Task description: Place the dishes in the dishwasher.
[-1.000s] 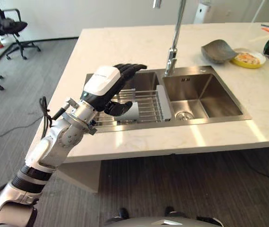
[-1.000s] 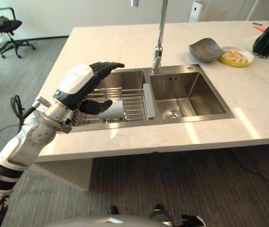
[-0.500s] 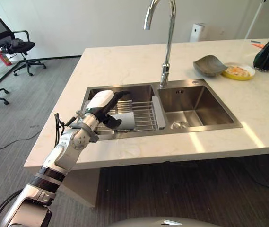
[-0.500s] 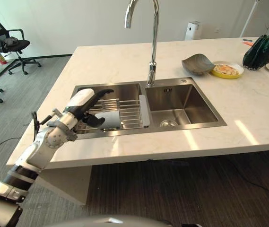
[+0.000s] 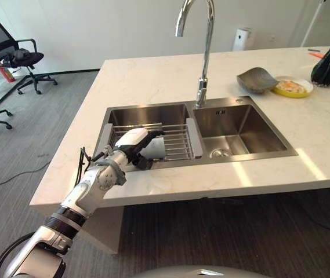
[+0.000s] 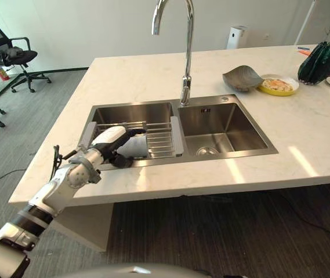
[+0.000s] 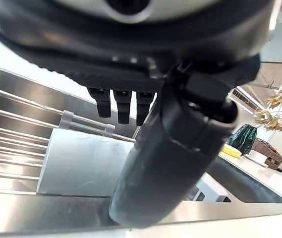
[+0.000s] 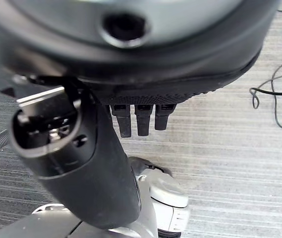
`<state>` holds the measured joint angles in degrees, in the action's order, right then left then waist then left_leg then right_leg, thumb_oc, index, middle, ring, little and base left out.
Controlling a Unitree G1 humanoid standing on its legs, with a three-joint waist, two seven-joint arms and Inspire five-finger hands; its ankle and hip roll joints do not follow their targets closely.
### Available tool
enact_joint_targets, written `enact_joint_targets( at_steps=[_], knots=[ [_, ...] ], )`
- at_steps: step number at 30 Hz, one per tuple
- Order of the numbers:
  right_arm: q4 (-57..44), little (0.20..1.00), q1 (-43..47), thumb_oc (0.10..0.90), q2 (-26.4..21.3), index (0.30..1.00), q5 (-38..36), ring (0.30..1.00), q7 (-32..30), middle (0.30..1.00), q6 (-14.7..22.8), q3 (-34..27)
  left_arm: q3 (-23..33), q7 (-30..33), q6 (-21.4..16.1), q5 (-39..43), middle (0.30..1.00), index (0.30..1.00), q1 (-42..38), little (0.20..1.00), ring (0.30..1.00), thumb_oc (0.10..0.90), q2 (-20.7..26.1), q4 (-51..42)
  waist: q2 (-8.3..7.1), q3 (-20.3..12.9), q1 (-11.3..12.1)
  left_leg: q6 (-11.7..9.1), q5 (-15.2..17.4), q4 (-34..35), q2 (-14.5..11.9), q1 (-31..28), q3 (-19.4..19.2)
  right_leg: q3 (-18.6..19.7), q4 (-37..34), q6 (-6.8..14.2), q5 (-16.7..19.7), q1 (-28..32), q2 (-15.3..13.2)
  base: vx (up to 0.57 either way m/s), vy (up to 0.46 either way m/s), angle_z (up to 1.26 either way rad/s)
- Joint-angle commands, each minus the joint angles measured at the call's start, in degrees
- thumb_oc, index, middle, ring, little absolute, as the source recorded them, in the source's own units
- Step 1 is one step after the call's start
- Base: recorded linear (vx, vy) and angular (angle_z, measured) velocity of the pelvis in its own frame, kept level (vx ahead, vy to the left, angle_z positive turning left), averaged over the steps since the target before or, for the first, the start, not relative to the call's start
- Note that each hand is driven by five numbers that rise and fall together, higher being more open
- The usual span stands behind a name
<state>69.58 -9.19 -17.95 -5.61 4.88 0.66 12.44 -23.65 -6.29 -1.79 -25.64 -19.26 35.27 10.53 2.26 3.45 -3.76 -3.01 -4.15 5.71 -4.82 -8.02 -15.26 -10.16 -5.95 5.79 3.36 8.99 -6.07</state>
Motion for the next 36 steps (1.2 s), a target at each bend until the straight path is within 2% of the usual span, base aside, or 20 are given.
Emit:
enact_joint_targets(
  at_steps=[1,12,16,21,24,25,26,27,31,33,34,35,36],
  knots=[
    [1.8,0.9,4.0,0.8,3.3,0.9,1.6,0.9,1.5,0.9,0.7,2.8,1.0,2.2,0.6,-2.4,0.9,0.9,-11.5,0.9,0.9,0.8,0.4,3.5,-2.84,2.8,-1.0,-2.9,6.0,-0.7,-1.6,-2.7,3.5,1.1,1.0,4.1,-4.5,1.2,-2.6,0.0,0.0,0.0],
    [2.9,0.9,4.0,0.8,2.4,0.9,2.7,0.9,2.0,0.9,0.1,3.7,-1.5,3.4,3.0,-4.2,0.9,0.9,-17.2,0.9,0.9,0.8,0.8,18.7,-2.45,2.5,-2.6,-3.2,5.6,-0.7,-2.0,-2.5,2.5,2.1,1.1,4.0,-4.2,0.4,-2.0,-0.01,-0.008,-0.05],
    [3.3,0.9,4.0,0.8,2.0,0.9,3.0,0.9,2.0,0.9,0.0,3.8,-2.1,3.3,3.2,-4.2,0.9,0.9,-18.3,0.9,0.9,0.8,1.2,21.3,-2.33,2.5,-2.8,-3.2,5.5,-0.7,-2.1,-2.5,2.4,2.2,1.2,3.9,-4.1,0.4,-2.0,-0.01,-0.006,-0.06],
    [3.0,0.9,4.5,0.8,1.5,0.9,2.9,0.9,2.3,0.9,-0.2,4.8,-5.9,1.8,3.9,-4.3,0.9,0.9,-23.0,0.9,0.9,0.8,1.8,30.3,-1.91,2.4,-3.4,-3.3,5.4,-0.7,-2.0,-2.5,2.1,2.5,1.2,4.0,-4.0,0.2,-2.0,-0.01,-0.005,-0.03],
    [3.0,0.9,4.6,0.8,1.4,0.9,2.9,0.9,2.3,0.9,-0.2,4.8,-6.3,1.4,3.6,-3.9,0.9,0.9,-23.1,0.9,0.9,0.8,2.0,30.0,-1.85,2.4,-3.4,-3.3,5.4,-0.7,-2.0,-2.5,2.0,2.5,1.2,4.1,-3.9,0.1,-2.0,0.0,0.0,0.0],
    [2.9,0.9,4.9,0.8,1.4,0.9,3.0,0.9,2.3,0.9,-0.2,5.0,-6.2,1.2,3.0,-2.3,0.578,0.578,-22.5,0.578,0.578,0.585,2.4,29.9,-1.71,2.4,-3.4,-3.3,5.4,-0.7,-2.0,-2.6,1.9,2.6,1.2,4.1,-3.9,0.1,-2.0,0.0,0.0,0.0],
    [2.9,0.9,4.9,0.8,1.4,0.9,3.0,0.9,2.3,0.9,-0.2,5.0,-6.2,1.2,3.0,-2.3,0.578,0.578,-22.5,0.578,0.578,0.585,2.4,29.9,-1.71,2.4,-3.4,-3.3,5.4,-0.7,-2.0,-2.6,1.9,2.6,1.2,4.1,-3.9,0.1,-2.0,0.0,0.0,0.0],
    [2.9,0.9,4.8,0.8,1.5,0.9,3.0,0.9,2.4,0.9,-0.2,5.0,-6.4,1.4,2.5,-2.1,0.3,0.3,-22.3,0.3,0.3,0.4,2.9,29.0,-1.7,2.3,-3.4,-3.3,5.4,-0.7,-2.0,-2.6,1.9,2.7,1.3,4.1,-3.9,0.1,-2.0,0.0,0.0,0.0],
    [3.0,0.9,5.0,0.8,1.6,0.9,3.2,0.9,2.2,0.9,0.2,5.1,-5.1,5.0,1.1,-0.6,0.3,0.3,-20.6,0.3,0.3,0.4,3.3,26.6,-1.64,2.4,-3.4,-3.2,5.5,-0.7,-1.9,-2.6,1.8,2.8,1.4,4.0,-3.8,-0.2,-2.1,0.0,0.0,0.0],
    [3.6,0.9,4.5,0.8,1.7,0.9,3.6,0.9,1.6,0.9,0.6,4.7,-1.1,10.6,-0.1,1.9,0.3,0.3,-18.4,0.3,0.3,0.4,3.6,22.6,-1.67,2.2,-3.2,-3.3,5.4,-0.7,-1.9,-2.5,2.1,2.6,1.4,4.0,-3.7,-0.1,-2.2,0.0,-0.002,-0.04],
    [3.6,0.9,4.5,0.8,1.7,0.9,3.6,0.9,1.6,0.9,0.6,4.8,-1.0,10.6,0.0,1.9,0.3,0.3,-18.3,0.3,0.3,0.4,3.7,22.5,-1.65,2.2,-3.3,-3.3,5.4,-0.7,-1.9,-2.5,2.1,2.6,1.4,4.0,-3.7,-0.1,-2.2,0.0,0.0,0.0],
    [3.7,0.9,4.3,0.8,1.8,0.9,3.7,0.9,1.3,0.9,0.8,4.8,1.8,13.6,-0.7,4.5,0.3,0.3,-17.7,0.3,0.3,0.4,3.5,19.9,-1.76,2.1,-3.1,-3.3,5.4,-0.7,-1.8,-2.5,2.2,2.4,1.3,3.9,-3.8,0.0,-2.1,0.0,0.0,0.0],
    [4.0,0.9,4.1,0.8,2.1,0.9,3.8,0.9,0.9,0.9,0.8,4.6,6.6,17.4,-1.8,10.1,0.3,0.3,-15.9,0.3,0.3,0.4,1.4,18.1,-2.03,2.1,-2.8,-3.3,5.4,-0.7,-1.9,-2.4,2.4,2.2,1.3,3.9,-3.8,0.1,-2.2,0.0,0.0,0.0]
  ],
)
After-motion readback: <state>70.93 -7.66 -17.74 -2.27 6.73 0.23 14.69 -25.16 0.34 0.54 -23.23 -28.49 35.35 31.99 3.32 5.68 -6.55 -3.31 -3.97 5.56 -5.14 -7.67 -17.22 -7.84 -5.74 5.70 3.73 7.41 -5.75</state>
